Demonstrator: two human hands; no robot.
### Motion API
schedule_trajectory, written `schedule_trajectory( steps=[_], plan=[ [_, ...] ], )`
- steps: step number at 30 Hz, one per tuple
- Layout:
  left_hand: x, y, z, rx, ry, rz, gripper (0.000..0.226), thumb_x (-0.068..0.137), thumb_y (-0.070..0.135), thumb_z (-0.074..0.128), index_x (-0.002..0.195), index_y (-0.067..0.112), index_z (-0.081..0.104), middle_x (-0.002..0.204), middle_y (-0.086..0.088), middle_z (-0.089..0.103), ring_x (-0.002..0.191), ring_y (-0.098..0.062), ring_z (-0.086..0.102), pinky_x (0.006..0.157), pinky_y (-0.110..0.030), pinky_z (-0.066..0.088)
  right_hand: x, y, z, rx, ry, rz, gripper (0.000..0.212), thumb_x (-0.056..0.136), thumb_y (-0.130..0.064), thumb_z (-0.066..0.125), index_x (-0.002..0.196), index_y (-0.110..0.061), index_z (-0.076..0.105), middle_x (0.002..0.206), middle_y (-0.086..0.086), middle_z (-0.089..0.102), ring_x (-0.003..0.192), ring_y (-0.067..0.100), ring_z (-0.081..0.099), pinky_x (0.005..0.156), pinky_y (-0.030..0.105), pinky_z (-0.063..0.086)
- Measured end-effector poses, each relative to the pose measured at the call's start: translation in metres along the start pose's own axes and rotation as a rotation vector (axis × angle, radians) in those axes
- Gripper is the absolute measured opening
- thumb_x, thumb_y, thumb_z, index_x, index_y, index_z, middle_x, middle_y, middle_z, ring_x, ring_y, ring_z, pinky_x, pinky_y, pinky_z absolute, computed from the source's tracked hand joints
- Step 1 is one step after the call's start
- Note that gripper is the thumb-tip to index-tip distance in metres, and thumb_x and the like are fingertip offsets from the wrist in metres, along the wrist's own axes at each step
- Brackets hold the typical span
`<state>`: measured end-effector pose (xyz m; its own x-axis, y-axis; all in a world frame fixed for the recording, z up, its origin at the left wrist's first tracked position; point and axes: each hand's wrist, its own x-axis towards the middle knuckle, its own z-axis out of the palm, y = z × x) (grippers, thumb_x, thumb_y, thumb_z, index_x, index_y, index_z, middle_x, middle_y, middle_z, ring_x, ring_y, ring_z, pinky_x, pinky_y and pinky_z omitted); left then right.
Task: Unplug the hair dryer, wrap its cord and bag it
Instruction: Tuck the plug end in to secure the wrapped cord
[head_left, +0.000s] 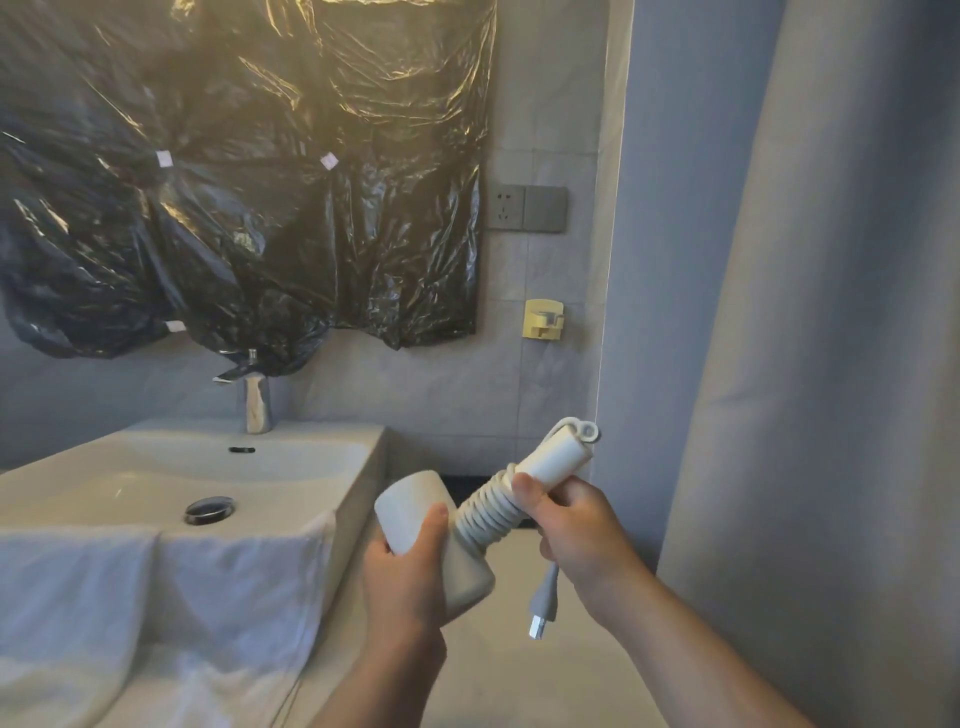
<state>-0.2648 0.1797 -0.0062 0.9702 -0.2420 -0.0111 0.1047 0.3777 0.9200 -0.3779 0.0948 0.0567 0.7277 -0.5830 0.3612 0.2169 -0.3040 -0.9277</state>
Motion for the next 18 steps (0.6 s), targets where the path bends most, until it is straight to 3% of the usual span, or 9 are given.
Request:
schedule_trajectory(
  steps=[3,5,8,9,11,13,14,16,18],
  plan=[
    [-0.012,-0.018,-0.005,0.028,-0.021,0.003,0.025,0.087,0.038,0.069,0.089,0.015,0.06,0.091,-0.013,0.066,0.076,-0.027,0.064,0.057,-0.032,0.049,0.003,0.012,-0.004,-0.122,0.043,0.049,0.013,0.092,-0.031,0.06,0.087,-0.02,0.065,0.052,-0.02,0.056,0.051,0.001,0.045,0.058,0.019,0.034],
    [-0.012,-0.03,-0.013,0.092,-0.194,-0.029,0.039,0.081,0.049,0.064,0.101,0.017,0.065,0.094,-0.011,0.071,0.077,-0.025,0.066,0.057,-0.032,0.052,0.003,0.016,-0.007,-0.136,0.011,0.079,0.011,0.093,-0.028,0.06,0.085,-0.022,0.064,0.052,-0.022,0.056,0.051,0.0,0.046,0.061,0.021,0.036],
    [-0.01,-0.038,-0.029,0.242,-0.438,-0.192,0.062,0.066,0.059,0.064,0.111,0.016,0.067,0.104,-0.008,0.075,0.094,-0.025,0.071,0.086,-0.044,0.058,0.005,0.021,-0.009,-0.215,0.01,0.081,0.01,0.091,-0.029,0.062,0.088,-0.02,0.065,0.066,-0.014,0.056,0.055,0.0,0.05,0.062,0.022,0.039],
    [-0.009,-0.039,-0.032,0.301,-0.428,-0.202,0.068,0.06,0.06,0.067,0.109,0.013,0.066,0.103,-0.007,0.074,0.092,-0.024,0.07,0.086,-0.042,0.056,0.006,0.024,-0.009,-0.25,0.001,0.08,0.01,0.091,-0.03,0.062,0.088,-0.02,0.064,0.069,-0.011,0.055,0.057,0.002,0.049,0.061,0.022,0.039],
    [-0.006,-0.036,-0.036,0.529,-0.272,-0.059,0.08,0.053,0.061,0.07,0.11,0.006,0.06,0.108,-0.009,0.067,0.096,-0.025,0.064,0.083,-0.039,0.052,0.007,0.029,-0.008,-0.313,-0.033,0.084,0.012,0.091,-0.032,0.062,0.088,-0.02,0.063,0.07,-0.01,0.053,0.059,0.004,0.048,0.06,0.02,0.038],
    [-0.005,-0.03,-0.036,0.707,-0.11,0.176,0.075,0.07,0.048,0.074,0.128,0.007,0.052,0.128,-0.011,0.057,0.118,-0.029,0.055,0.097,-0.043,0.047,0.006,0.034,-0.005,-0.344,-0.065,0.093,0.014,0.091,-0.034,0.061,0.091,-0.02,0.063,0.071,-0.011,0.054,0.062,0.005,0.05,0.061,0.02,0.039],
    [-0.005,-0.026,-0.035,0.676,-0.102,0.281,0.063,0.08,0.038,0.073,0.133,0.012,0.051,0.134,-0.007,0.054,0.125,-0.027,0.051,0.103,-0.042,0.043,0.005,0.036,-0.003,-0.359,-0.068,0.095,0.015,0.091,-0.035,0.061,0.093,-0.02,0.064,0.073,-0.011,0.056,0.065,0.006,0.052,0.062,0.021,0.04],
    [-0.006,-0.017,-0.03,0.539,-0.22,0.397,0.029,0.091,0.022,0.065,0.118,0.03,0.06,0.125,0.007,0.061,0.121,-0.017,0.056,0.096,-0.029,0.046,0.004,0.041,0.001,-0.38,-0.062,0.099,0.019,0.09,-0.038,0.062,0.098,-0.021,0.064,0.081,-0.008,0.061,0.073,0.01,0.057,0.067,0.023,0.045],
    [-0.006,-0.01,-0.026,0.484,-0.397,0.419,0.028,0.095,0.014,0.057,0.099,0.04,0.065,0.109,0.014,0.067,0.108,-0.01,0.062,0.082,-0.018,0.045,0.003,0.044,0.005,-0.38,-0.071,0.115,0.025,0.089,-0.04,0.063,0.106,-0.021,0.063,0.092,-0.007,0.065,0.084,0.012,0.061,0.071,0.024,0.047]
  ],
)
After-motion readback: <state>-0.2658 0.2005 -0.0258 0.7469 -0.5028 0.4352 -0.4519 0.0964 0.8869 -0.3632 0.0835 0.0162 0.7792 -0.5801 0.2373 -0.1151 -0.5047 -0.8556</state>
